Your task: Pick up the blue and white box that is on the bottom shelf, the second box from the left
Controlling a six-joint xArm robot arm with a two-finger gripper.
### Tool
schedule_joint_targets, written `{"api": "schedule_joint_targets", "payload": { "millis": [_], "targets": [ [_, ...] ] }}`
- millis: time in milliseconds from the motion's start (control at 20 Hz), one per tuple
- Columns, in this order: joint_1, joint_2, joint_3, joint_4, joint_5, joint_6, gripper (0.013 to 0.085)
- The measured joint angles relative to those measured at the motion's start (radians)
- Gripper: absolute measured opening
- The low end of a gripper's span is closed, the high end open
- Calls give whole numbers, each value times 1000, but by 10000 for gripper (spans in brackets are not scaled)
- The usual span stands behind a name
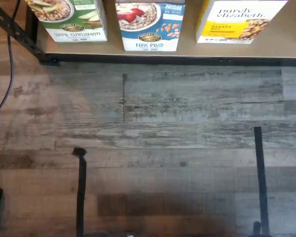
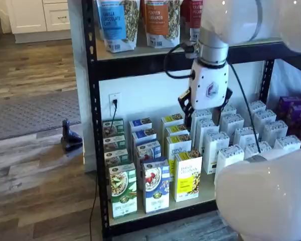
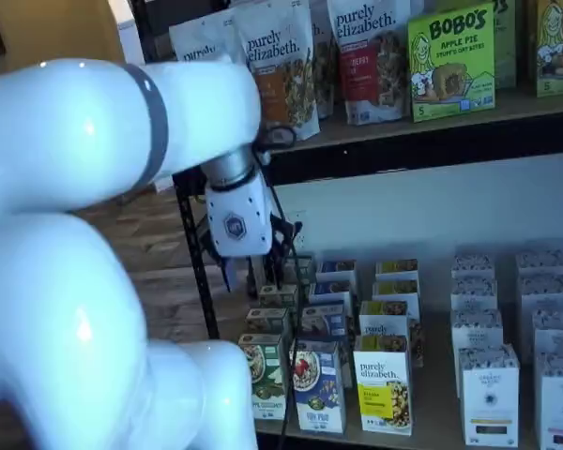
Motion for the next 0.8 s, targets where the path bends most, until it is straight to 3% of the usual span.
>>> {"api": "schedule_joint_targets", "payload": {
  "millis": [500,800],
  "targets": [
    [-7,191,99,11,-291,-12,850],
    [-26,313,135,-32,-473,-3,850]
  ]
}}
